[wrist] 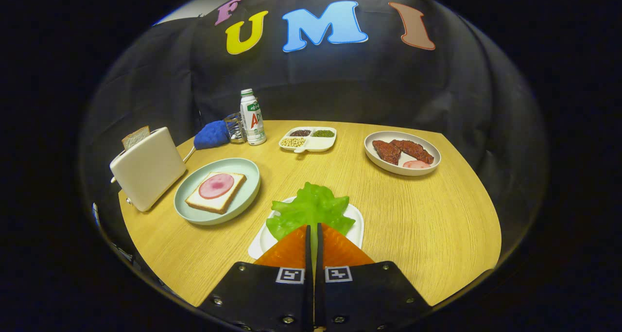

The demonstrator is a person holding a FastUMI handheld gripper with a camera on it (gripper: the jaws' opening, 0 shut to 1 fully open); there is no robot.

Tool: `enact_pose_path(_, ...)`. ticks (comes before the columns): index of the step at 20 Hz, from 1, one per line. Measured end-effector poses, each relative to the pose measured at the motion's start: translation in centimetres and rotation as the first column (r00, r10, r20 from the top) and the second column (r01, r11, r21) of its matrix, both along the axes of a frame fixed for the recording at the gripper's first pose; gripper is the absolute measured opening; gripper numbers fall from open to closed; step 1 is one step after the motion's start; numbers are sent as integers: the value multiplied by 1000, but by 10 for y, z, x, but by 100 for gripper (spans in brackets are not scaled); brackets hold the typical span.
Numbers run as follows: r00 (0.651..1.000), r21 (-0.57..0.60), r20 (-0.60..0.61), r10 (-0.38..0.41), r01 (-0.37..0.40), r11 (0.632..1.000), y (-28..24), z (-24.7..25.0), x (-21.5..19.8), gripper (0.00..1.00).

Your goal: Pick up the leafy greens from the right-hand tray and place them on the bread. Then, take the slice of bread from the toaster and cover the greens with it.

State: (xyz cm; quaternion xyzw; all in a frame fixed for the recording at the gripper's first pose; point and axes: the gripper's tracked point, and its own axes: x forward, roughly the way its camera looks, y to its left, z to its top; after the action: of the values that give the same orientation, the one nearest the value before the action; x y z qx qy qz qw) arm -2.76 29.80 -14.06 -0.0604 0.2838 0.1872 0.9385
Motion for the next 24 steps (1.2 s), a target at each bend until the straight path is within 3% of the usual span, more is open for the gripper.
enact_pose_path(7, 989, 61, 88, 118, -124, 990, 76, 39, -12, 1)
enact_pose_path(12, 978, 65, 87, 192, -198, 978, 141, 29, -11, 1)
enact_pose_path(16, 974, 36, 71, 214, -217, 975, 183, 6, -5, 1)
enact_pose_path(21, 980, -10, 69, 188, -188, 982, 205, -19, 8, 1)
enact_pose_path(23, 981, -51, 64, 182, -179, 982, 202, -26, 9, 13)
enact_pose_path(24, 982, -54, 61, 178, -175, 983, 201, -28, 8, 13)
